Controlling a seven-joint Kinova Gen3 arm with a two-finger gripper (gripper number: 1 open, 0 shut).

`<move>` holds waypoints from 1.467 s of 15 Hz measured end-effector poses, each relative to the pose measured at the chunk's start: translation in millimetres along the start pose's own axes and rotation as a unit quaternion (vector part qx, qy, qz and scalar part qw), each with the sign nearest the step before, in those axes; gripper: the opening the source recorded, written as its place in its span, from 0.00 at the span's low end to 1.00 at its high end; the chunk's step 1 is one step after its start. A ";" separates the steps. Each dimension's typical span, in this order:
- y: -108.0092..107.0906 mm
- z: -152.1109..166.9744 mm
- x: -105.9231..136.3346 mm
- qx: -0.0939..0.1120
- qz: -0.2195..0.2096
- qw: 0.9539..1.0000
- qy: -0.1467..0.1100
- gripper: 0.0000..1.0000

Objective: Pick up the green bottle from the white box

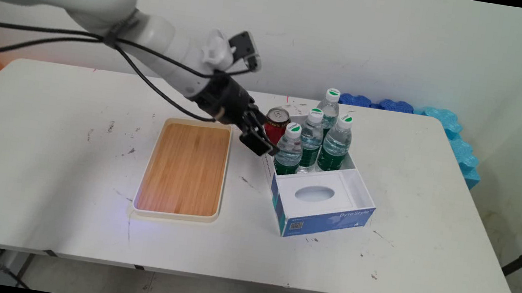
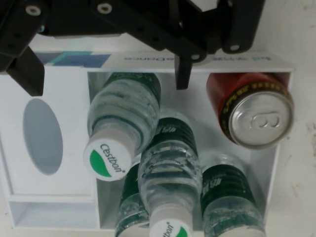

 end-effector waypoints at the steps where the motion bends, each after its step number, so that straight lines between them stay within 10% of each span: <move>1: 0.5 4.8 0.1 0.000 0.000 1.000 0.000 1.00; 21: 3.2 75.1 -6.2 -0.001 0.019 1.000 0.011 1.00; 22: 3.5 75.5 -7.1 -0.002 0.020 1.000 0.011 0.00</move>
